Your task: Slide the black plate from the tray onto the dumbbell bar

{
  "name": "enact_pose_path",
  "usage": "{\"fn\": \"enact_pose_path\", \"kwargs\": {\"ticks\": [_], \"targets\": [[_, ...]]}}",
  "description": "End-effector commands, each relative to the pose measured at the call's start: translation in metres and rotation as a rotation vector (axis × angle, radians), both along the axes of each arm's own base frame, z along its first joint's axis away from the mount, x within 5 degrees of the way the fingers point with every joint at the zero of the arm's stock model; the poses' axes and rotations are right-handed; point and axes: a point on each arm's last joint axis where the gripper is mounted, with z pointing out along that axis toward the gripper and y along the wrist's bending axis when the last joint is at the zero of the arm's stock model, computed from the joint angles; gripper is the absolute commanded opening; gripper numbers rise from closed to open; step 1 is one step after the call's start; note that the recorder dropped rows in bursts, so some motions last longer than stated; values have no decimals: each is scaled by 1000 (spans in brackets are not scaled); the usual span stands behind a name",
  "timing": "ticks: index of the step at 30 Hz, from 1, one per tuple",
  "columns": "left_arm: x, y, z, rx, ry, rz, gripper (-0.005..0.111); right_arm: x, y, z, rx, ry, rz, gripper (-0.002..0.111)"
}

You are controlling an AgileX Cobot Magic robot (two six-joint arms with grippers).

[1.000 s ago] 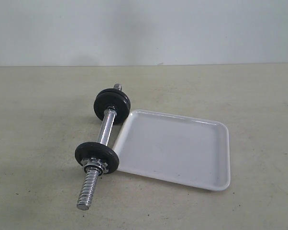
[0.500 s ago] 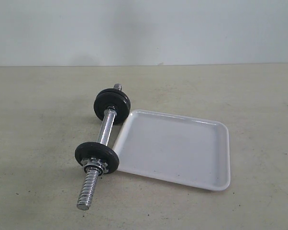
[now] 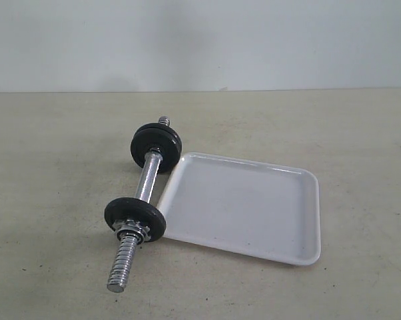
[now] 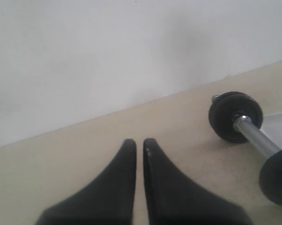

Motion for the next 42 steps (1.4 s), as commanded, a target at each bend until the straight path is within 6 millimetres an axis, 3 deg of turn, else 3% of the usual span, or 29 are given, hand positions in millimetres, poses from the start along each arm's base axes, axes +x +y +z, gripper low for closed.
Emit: {"fn": "enact_pose_path", "kwargs": {"ticks": [1,11,25,37,42], "targets": [[-2,7,1,-7,-29,93,4,0,0,1,8,-9,-3,0],[-14,8,11,-15,-184,115,4,0,-1,1,11,-12,-4,0],[-16,10,-21,2,166,139,4,0,-1,3,34,-18,-12,0],[-16,10,-21,0,167,139,4,0,-1,3,34,-18,-12,0],[-16,8,-21,-157,177,143,4,0,-1,3,34,-18,-12,0]]}}
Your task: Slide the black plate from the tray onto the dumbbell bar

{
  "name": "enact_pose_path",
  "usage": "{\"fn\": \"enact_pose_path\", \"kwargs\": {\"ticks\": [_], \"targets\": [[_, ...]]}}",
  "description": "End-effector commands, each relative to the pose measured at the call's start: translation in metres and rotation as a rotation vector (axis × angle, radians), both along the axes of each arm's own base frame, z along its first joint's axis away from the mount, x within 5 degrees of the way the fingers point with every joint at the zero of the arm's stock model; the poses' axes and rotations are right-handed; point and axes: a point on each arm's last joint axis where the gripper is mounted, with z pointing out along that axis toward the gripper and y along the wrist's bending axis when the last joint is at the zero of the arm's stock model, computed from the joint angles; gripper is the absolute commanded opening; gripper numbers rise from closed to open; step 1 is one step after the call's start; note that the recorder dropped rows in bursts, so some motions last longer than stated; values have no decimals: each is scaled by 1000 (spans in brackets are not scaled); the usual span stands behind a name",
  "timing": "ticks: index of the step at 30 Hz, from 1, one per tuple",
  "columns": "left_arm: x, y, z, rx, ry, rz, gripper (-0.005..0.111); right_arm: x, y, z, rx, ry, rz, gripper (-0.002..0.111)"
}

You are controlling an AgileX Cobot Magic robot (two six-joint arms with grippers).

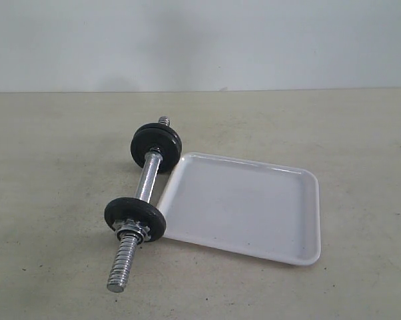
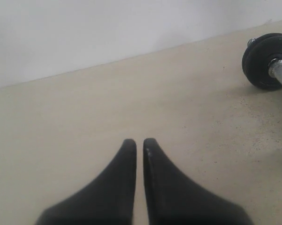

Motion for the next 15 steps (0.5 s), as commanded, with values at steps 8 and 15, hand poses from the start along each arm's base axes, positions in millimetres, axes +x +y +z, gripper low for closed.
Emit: {"fn": "enact_pose_path", "kwargs": {"ticks": [8,15], "targets": [[0,-2,0,-185,-10,21,4,0,-1,1,10,-10,-5,0],[0,-2,0,-183,-13,20,4,0,-1,1,10,-10,-5,0]]}}
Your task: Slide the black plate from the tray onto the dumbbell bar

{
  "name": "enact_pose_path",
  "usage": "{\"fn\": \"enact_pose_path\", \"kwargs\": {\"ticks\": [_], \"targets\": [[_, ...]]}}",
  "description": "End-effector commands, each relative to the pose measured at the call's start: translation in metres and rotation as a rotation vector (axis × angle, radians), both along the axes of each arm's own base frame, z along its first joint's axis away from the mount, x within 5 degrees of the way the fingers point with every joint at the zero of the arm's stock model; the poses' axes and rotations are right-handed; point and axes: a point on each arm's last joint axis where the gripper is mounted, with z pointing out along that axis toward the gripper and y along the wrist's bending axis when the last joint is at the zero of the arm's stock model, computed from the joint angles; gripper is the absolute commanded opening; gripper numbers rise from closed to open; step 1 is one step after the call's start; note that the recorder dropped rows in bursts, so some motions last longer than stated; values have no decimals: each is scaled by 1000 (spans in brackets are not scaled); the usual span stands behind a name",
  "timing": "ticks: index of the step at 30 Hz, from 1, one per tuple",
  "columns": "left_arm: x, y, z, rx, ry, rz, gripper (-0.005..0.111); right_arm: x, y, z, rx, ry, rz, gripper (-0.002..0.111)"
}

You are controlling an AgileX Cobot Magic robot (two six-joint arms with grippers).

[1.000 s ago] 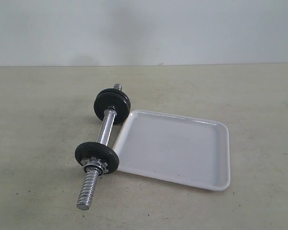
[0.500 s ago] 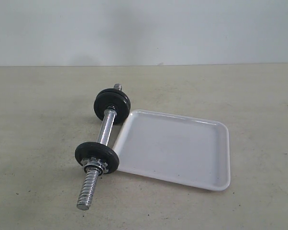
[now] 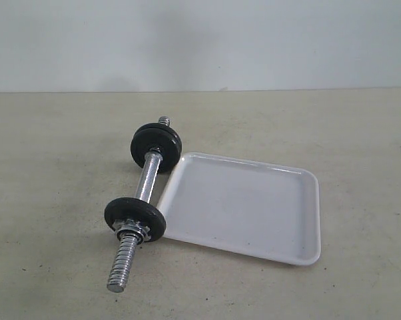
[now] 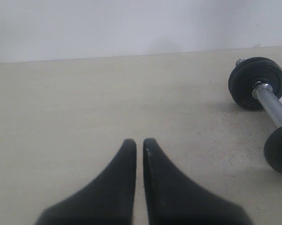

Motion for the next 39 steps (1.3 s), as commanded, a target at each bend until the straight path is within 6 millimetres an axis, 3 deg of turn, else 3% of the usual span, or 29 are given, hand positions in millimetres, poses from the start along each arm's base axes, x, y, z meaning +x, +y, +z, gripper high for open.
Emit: {"fn": "enact_pose_path", "kwargs": {"ticks": [1,31,39], "targets": [[0,0,1,-20,-15,5,4,0,-1,1,10,-10,-5,0],[0,0,1,-14,-15,5,4,0,-1,1,10,-10,-7,0],[0,0,1,-14,-15,5,4,4,-12,1,-75,-39,-206,0]]}}
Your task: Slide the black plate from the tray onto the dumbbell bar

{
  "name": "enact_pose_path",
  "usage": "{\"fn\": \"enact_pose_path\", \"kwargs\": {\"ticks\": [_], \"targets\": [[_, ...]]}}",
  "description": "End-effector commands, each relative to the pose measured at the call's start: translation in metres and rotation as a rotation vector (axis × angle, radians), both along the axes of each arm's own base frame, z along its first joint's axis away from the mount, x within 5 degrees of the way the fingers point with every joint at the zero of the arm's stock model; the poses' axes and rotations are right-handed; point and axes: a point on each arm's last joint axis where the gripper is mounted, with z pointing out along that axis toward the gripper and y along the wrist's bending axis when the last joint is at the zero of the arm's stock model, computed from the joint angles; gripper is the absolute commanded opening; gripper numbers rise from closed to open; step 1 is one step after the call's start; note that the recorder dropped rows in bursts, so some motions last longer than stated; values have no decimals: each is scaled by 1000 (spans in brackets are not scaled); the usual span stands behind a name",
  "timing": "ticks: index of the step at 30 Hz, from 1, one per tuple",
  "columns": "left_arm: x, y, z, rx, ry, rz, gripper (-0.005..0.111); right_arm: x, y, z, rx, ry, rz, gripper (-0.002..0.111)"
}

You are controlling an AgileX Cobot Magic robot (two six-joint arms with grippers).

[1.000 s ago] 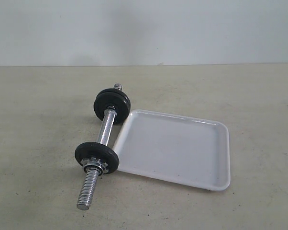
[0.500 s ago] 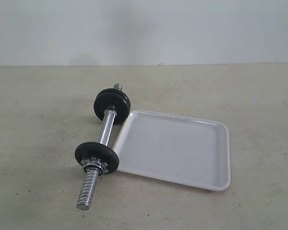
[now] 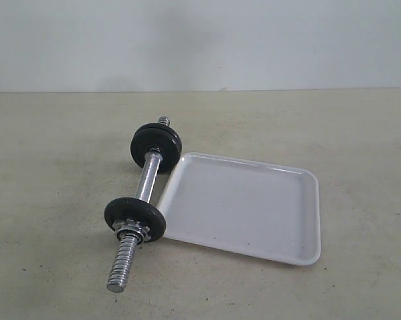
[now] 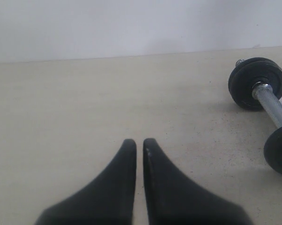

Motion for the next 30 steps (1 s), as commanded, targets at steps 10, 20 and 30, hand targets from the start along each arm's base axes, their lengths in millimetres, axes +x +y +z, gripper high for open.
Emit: {"fn": "enact_pose_path", "kwargs": {"ticks": [10,20,30], "targets": [[0,0,1,-14,-15,5,4,-4,-15,-5,133,49,-277,0],[0,0,1,-14,-15,5,4,-4,-13,-13,103,137,-286,0],[0,0,1,-14,-15,5,4,-4,-14,-13,118,137,-289,0]]}}
